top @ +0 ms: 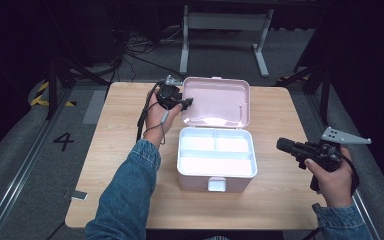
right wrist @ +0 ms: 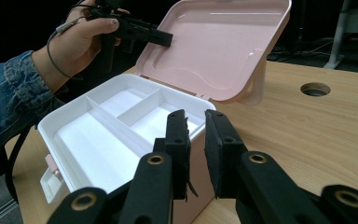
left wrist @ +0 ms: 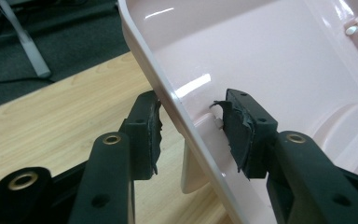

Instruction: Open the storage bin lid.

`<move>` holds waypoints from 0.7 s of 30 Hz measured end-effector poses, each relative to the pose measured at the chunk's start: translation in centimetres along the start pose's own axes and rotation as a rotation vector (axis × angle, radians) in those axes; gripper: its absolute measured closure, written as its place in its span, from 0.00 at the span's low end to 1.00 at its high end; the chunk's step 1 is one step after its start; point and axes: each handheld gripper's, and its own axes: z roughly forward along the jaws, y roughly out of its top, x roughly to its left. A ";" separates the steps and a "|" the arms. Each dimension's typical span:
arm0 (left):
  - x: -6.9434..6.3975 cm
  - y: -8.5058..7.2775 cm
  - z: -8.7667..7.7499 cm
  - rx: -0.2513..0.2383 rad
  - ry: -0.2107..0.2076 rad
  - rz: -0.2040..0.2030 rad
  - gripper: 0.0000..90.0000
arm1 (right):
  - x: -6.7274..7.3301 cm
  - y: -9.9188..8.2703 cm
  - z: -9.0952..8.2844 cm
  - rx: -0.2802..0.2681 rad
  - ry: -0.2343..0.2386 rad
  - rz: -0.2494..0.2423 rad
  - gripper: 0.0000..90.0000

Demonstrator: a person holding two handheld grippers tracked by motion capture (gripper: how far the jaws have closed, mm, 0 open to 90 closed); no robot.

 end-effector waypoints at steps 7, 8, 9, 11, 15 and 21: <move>0.8 -0.7 0.7 0.004 -0.046 -0.058 0.63 | 0.0 0.0 0.0 0.000 0.001 0.003 0.89; 0.8 -0.8 0.8 0.009 -0.046 -0.066 0.62 | 0.0 0.0 0.0 0.000 0.002 0.004 0.89; 0.8 -0.9 0.9 0.013 -0.044 -0.070 0.62 | 0.0 -0.1 0.1 0.001 0.002 0.005 0.89; 0.8 -1.1 1.1 0.031 -0.039 -0.068 0.60 | -0.1 -0.1 0.1 0.005 0.001 0.005 0.89; 0.8 -1.4 1.5 0.052 -0.031 -0.071 0.58 | -0.1 -0.1 0.2 0.006 0.003 0.012 0.89; 1.1 -2.0 1.9 0.100 -0.030 -0.064 0.58 | -0.2 -0.2 0.2 0.010 0.003 0.009 0.89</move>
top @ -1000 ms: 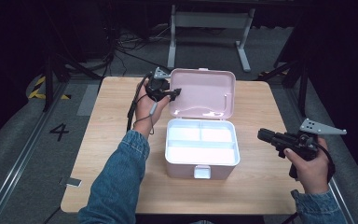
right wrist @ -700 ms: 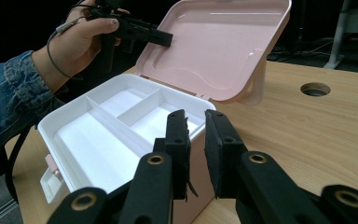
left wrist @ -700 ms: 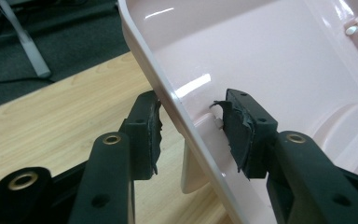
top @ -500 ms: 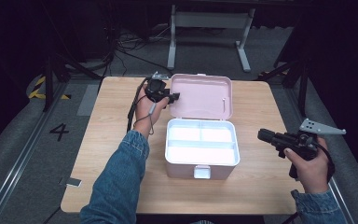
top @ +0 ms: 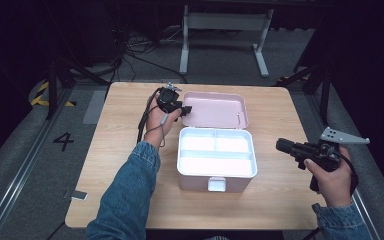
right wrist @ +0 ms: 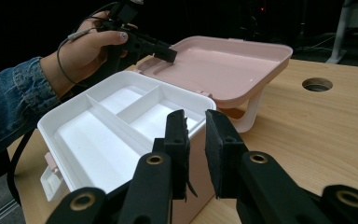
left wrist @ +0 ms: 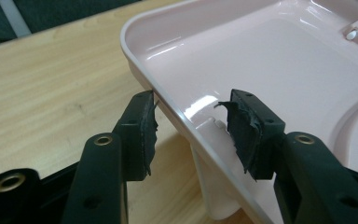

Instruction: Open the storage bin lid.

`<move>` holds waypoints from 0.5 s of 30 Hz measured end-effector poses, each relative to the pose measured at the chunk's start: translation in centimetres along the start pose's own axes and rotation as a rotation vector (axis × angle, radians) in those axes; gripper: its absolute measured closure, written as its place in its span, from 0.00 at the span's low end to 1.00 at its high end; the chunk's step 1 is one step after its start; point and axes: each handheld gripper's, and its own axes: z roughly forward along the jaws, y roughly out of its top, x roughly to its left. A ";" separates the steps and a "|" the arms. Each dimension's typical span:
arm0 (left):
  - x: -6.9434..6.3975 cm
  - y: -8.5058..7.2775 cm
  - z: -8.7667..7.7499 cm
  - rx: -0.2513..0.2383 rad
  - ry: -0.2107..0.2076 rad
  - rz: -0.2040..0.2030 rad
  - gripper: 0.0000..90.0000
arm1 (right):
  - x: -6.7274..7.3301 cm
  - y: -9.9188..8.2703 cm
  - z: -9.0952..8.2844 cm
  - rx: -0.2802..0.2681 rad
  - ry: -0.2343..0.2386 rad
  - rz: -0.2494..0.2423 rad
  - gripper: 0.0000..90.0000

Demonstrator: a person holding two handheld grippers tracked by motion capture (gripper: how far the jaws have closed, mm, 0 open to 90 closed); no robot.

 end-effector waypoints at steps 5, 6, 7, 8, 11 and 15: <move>0.1 -0.3 -0.3 -0.019 -0.012 0.007 0.58 | -0.1 -0.1 0.1 0.001 0.001 0.007 0.88; 0.0 -0.3 -0.5 -0.023 -0.011 -0.001 0.56 | -0.1 -0.1 0.1 0.003 0.001 0.008 0.88; 0.0 -0.3 -0.5 -0.023 -0.011 -0.001 0.53 | -0.1 -0.1 0.2 0.003 0.000 0.007 0.88; -0.1 -0.2 -0.8 -0.033 0.005 0.008 0.49 | -0.2 -0.1 0.2 0.004 0.000 0.005 0.88; -0.3 -0.1 -1.4 -0.052 0.014 0.000 0.42 | -0.2 -0.1 0.3 0.008 -0.003 0.006 0.87; -0.6 0.0 -2.9 -0.080 0.012 0.016 0.40 | -0.3 -0.2 0.5 0.010 -0.001 0.012 0.86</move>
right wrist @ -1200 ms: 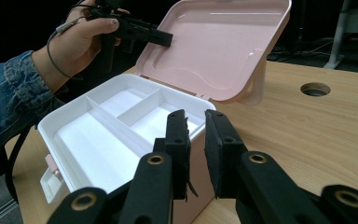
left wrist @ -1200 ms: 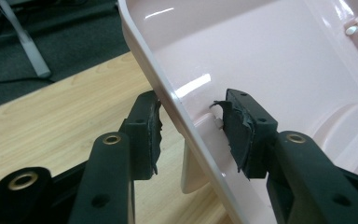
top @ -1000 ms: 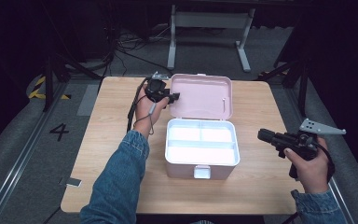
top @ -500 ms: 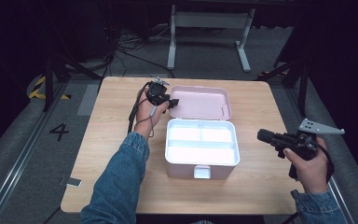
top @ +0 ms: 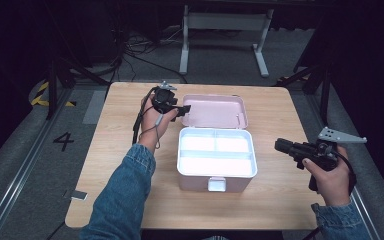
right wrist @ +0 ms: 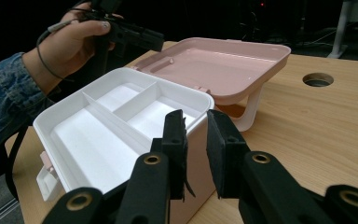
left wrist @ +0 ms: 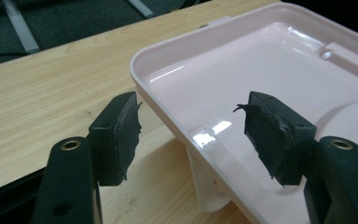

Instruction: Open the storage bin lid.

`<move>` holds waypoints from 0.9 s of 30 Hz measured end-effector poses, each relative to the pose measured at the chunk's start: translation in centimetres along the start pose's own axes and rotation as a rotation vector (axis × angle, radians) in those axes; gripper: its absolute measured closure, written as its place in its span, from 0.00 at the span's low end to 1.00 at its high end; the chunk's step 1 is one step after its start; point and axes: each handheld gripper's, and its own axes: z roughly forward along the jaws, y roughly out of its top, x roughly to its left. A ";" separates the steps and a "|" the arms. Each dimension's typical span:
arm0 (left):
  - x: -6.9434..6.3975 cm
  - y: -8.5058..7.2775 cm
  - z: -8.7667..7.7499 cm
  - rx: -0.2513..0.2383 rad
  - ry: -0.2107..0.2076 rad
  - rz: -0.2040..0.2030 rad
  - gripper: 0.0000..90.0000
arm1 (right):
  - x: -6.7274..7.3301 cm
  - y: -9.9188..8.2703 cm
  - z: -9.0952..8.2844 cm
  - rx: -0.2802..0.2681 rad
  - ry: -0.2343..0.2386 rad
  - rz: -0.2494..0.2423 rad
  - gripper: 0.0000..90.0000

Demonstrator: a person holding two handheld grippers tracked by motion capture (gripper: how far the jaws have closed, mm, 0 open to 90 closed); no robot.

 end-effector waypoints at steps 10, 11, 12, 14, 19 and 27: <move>-2.4 -0.6 -6.3 -0.015 -0.039 0.104 0.38 | -0.8 -0.1 0.3 -0.012 -0.023 0.021 0.75; -2.6 -0.7 -6.8 -0.016 -0.041 0.105 0.37 | -1.0 0.0 0.3 -0.006 -0.025 0.026 0.73; -2.8 -0.8 -7.3 -0.015 -0.043 0.121 0.37 | -1.1 0.0 0.3 -0.002 -0.027 0.030 0.72; -3.0 -1.0 -8.2 -0.015 -0.045 0.140 0.37 | -1.4 0.2 0.1 0.005 -0.044 0.025 0.70; -3.1 -1.7 -10.2 -0.001 -0.018 0.188 0.36 | -2.5 0.7 -0.8 0.032 -0.082 0.040 0.67; -3.1 -3.9 -12.5 0.038 -0.028 0.247 0.35 | -3.2 1.0 0.2 0.080 -0.080 0.054 0.66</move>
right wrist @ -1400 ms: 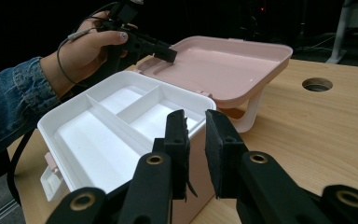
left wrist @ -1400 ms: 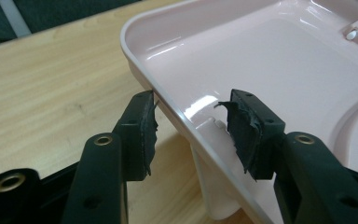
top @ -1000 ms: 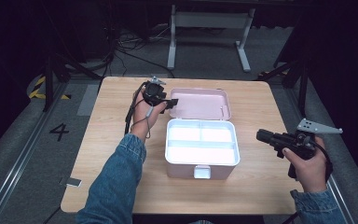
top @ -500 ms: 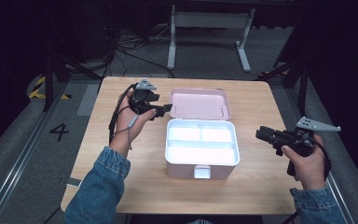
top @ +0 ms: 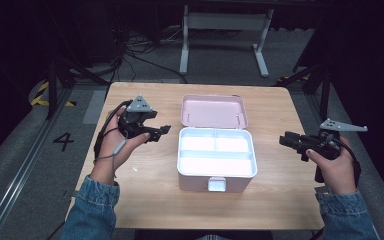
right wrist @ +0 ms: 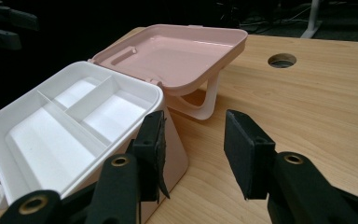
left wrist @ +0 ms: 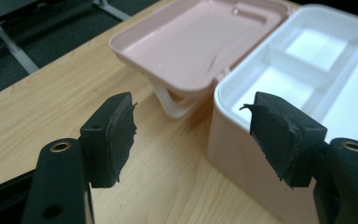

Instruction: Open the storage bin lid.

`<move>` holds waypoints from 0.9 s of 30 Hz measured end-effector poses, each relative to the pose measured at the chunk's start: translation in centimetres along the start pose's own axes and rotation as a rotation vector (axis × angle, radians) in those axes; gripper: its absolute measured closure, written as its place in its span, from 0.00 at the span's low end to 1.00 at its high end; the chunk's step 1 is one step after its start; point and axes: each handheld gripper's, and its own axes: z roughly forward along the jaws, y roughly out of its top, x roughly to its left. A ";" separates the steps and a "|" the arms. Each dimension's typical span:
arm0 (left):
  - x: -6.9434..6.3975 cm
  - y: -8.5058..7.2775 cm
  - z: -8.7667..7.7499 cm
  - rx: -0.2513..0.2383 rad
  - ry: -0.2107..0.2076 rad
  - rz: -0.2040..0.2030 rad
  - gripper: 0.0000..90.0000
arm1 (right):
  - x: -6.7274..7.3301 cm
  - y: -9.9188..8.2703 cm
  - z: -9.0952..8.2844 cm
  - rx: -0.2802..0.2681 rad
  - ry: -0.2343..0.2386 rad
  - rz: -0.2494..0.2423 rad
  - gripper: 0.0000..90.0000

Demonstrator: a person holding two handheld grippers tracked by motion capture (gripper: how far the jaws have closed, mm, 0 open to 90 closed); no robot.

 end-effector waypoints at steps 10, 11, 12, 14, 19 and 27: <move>0.8 -4.2 -2.0 0.083 0.045 -0.054 0.35 | -0.5 1.0 1.0 0.057 -0.006 -0.040 0.60; 1.0 -4.6 -2.3 0.098 0.055 -0.065 0.35 | -0.6 1.0 1.2 0.072 -0.014 -0.046 0.60; 1.2 -5.0 -2.5 0.112 0.067 -0.089 0.34 | -0.7 1.0 1.3 0.076 -0.018 -0.052 0.59; 1.6 -5.5 -2.6 0.134 0.078 -0.120 0.33 | -0.9 1.0 1.5 0.090 -0.029 -0.059 0.58; 2.2 -6.9 -2.4 0.217 0.146 -0.143 0.33 | -1.3 0.7 1.8 0.112 -0.051 -0.064 0.56; 2.8 -8.3 -1.7 0.291 0.155 -0.173 0.32 | -2.1 0.2 2.0 0.133 -0.081 -0.052 0.55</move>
